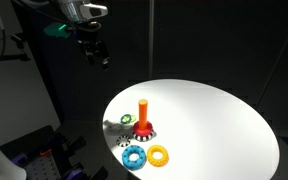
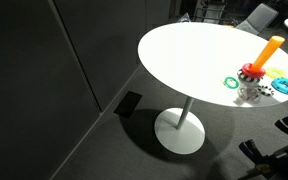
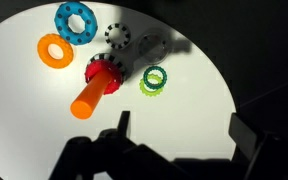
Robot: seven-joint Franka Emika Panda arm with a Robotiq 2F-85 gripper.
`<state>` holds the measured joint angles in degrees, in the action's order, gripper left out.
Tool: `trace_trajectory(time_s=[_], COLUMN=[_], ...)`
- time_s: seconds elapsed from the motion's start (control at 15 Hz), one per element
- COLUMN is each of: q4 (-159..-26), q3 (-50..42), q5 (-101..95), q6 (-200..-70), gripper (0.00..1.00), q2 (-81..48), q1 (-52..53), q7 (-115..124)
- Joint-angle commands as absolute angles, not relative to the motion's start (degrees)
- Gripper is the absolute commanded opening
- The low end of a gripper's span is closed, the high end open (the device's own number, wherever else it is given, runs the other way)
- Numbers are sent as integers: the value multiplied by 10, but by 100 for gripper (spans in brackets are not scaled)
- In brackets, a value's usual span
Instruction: Put the colorless ring around the orange rod
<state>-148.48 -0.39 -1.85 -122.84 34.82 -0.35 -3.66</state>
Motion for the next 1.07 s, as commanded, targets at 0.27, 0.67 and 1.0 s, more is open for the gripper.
trace_trajectory(time_s=[0.27, 0.67, 1.0], q4=[-1426, -1404, -1406], q3=[-1, 2, 11], q5=[-15, -5, -10], q6=[-1211, -1225, -1263], gripper=[100, 100, 100], q2=[252, 160, 103], q1=[1, 9, 9], q7=[-31, -31, -6])
